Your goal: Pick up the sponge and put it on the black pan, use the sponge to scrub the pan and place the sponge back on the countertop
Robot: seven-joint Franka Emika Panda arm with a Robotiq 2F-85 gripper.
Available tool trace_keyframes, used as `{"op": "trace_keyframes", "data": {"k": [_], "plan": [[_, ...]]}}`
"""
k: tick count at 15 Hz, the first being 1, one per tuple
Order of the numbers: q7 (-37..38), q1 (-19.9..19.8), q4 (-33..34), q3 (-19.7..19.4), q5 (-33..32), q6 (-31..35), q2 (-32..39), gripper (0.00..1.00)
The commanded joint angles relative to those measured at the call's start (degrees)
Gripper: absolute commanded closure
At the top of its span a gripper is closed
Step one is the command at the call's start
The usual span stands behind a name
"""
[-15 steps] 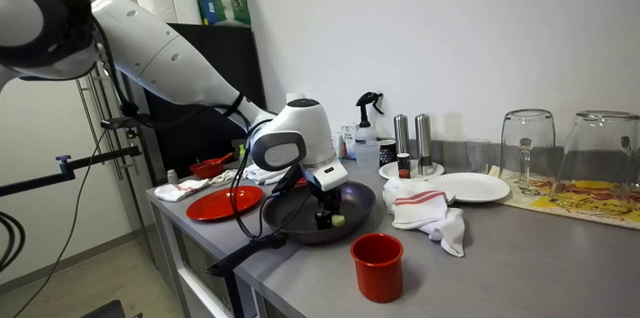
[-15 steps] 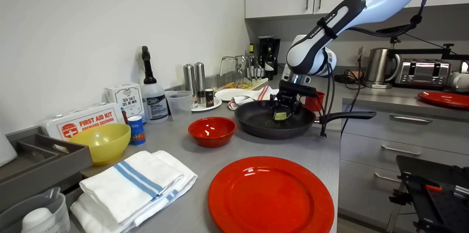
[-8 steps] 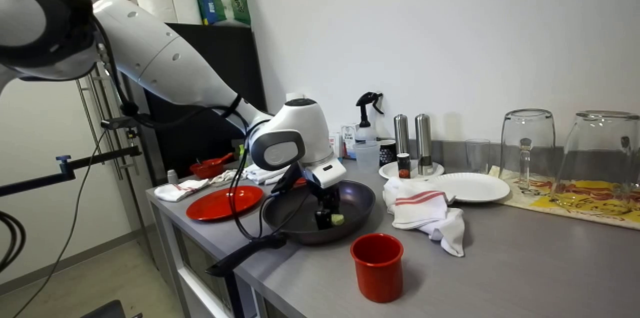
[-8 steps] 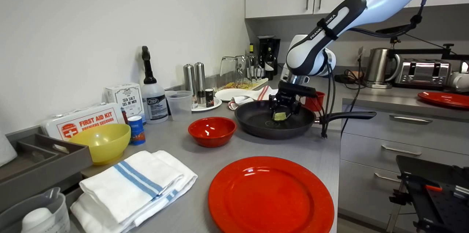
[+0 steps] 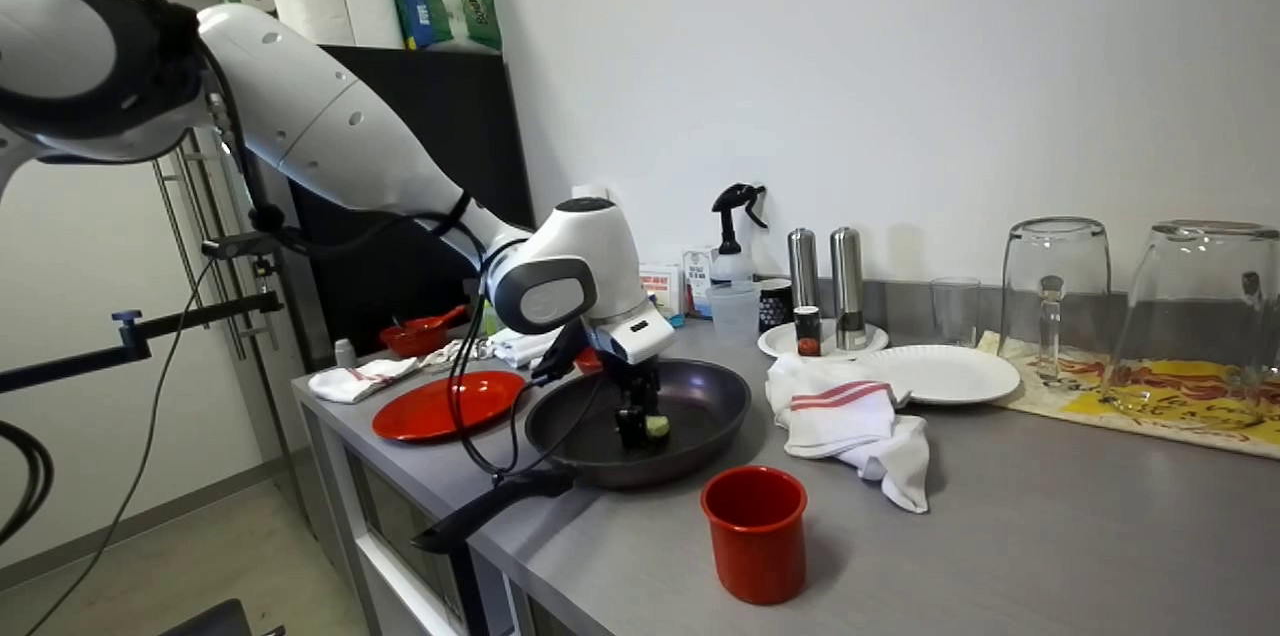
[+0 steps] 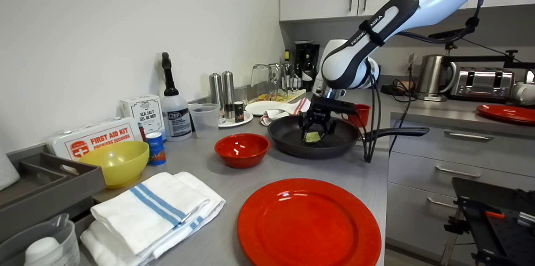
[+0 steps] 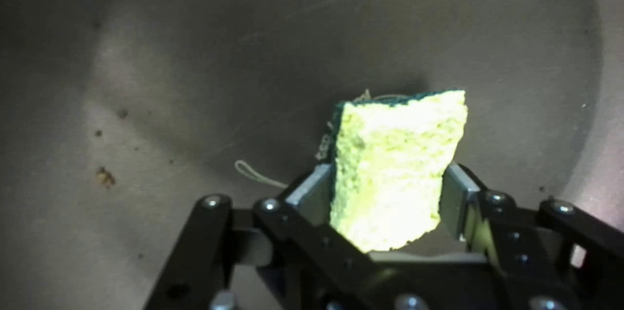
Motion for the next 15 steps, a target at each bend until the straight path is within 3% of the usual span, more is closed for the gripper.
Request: {"op": "trace_keyframes", "data": {"k": [1, 8, 15], "plan": [[0.2, 1.1, 0.4, 0.9, 0.1, 0.3, 0.7, 0.72], [1.0, 1.4, -0.8, -0.7, -1.4, 0.0, 0.2, 0.72], [3.2, 1.7, -1.9, -5.0, -6.0, 0.3, 0.2, 0.72]]}}
